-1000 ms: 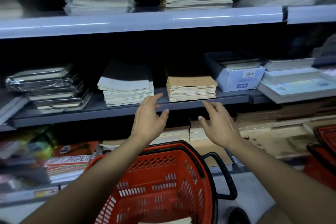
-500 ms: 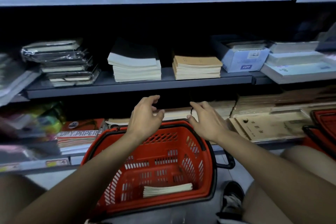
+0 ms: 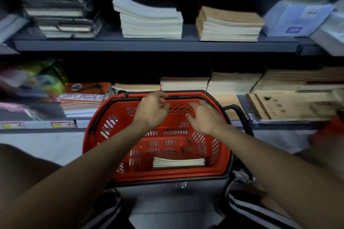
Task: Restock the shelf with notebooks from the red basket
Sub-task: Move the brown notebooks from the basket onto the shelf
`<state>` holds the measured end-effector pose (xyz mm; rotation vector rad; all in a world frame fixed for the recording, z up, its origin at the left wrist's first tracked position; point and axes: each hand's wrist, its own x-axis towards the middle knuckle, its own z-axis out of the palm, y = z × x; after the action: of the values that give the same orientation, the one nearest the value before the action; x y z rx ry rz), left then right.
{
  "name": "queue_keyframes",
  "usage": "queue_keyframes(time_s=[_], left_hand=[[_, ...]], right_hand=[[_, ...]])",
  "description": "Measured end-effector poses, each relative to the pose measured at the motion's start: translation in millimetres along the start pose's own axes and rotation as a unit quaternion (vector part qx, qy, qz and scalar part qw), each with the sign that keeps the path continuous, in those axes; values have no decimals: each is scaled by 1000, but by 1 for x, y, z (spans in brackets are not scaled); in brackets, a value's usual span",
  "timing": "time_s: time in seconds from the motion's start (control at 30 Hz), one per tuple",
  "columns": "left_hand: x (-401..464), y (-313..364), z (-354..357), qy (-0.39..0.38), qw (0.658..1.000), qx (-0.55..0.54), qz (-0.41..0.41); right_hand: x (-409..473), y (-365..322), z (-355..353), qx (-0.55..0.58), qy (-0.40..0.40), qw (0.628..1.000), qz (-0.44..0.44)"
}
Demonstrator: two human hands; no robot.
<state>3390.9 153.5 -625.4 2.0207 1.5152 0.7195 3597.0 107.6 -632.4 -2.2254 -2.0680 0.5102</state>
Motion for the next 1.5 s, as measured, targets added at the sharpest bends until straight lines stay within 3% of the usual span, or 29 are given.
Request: queue_keyframes(time_s=[0.3,0.43,0.6,0.73,0.87,1.07,1.43,1.5], left_hand=[[-10,-57,48,-176,971,34,-159],[-20,-86,68,-213,951,60,-216],[-26,-107,81,-286,905,78,-306],[-38,-115,84,-336,852,-2,-400],[-37,-115,87,-338,826,-56,-448],[-35,-110,85,-334,818,-77,-463],[-33,-87,71,-350,759,-173,-521],[-32,-80,69,-341,761,-194,-516]], right_hand=[[12,9,65,-20,-143,986,82],[13,16,87,-31,-219,968,118],[9,19,106,-83,-273,947,147],[11,13,115,-120,-301,934,148],[13,11,119,-145,-316,926,147],[13,9,121,-160,-310,924,158],[16,12,118,-104,-318,927,172],[15,11,118,-78,-322,928,169]])
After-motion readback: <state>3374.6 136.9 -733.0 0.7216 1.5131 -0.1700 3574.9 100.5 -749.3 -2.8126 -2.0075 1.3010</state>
